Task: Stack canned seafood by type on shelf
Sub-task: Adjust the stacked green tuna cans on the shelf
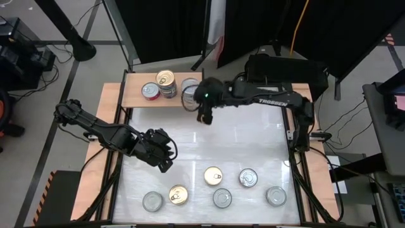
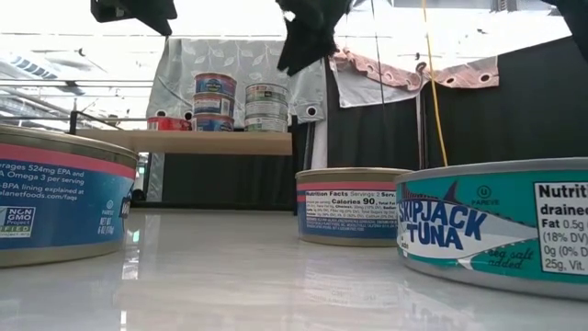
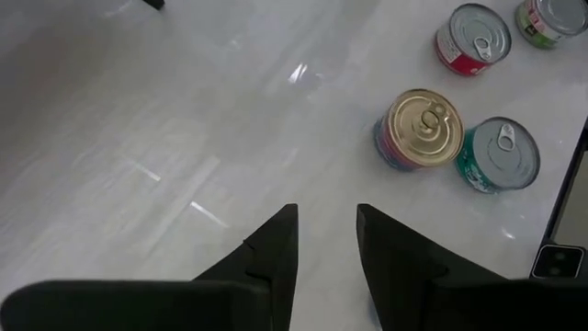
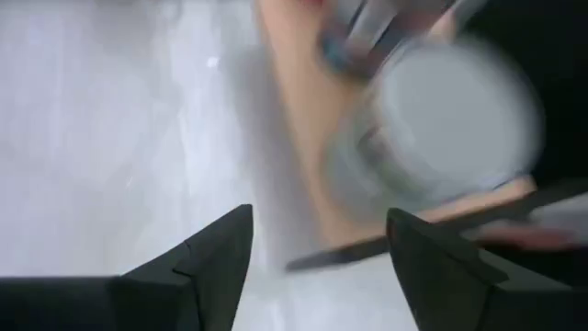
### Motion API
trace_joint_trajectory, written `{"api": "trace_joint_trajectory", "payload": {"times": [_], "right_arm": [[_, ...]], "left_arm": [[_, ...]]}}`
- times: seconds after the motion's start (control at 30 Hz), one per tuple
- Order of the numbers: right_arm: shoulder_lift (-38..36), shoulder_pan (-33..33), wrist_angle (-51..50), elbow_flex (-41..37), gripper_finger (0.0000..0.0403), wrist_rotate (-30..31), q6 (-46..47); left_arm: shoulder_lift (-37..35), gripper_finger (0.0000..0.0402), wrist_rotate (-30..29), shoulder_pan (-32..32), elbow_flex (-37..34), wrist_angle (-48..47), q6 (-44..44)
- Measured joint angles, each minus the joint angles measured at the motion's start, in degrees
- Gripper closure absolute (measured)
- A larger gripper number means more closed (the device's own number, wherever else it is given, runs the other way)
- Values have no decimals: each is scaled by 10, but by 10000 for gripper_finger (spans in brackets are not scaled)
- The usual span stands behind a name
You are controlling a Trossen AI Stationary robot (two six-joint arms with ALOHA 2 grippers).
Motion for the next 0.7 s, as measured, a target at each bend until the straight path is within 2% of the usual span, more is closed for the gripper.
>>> {"api": "trace_joint_trajectory", "payload": {"times": [0.17,0.33,0.5,0.57,0.7], "right_arm": [[7,6,50,-39,214,2,31],[8,-17,70,-72,302,2,74],[7,-34,80,-74,388,3,73],[7,-39,86,-74,396,2,66],[7,-45,94,-75,390,2,64]], "left_arm": [[0,285,-10,1,0,-4,3],[0,285,-10,0,0,-13,4],[0,285,-10,-1,0,-17,2],[0,285,-10,-1,0,-17,2],[0,285,-12,-1,0,-17,2]]}}
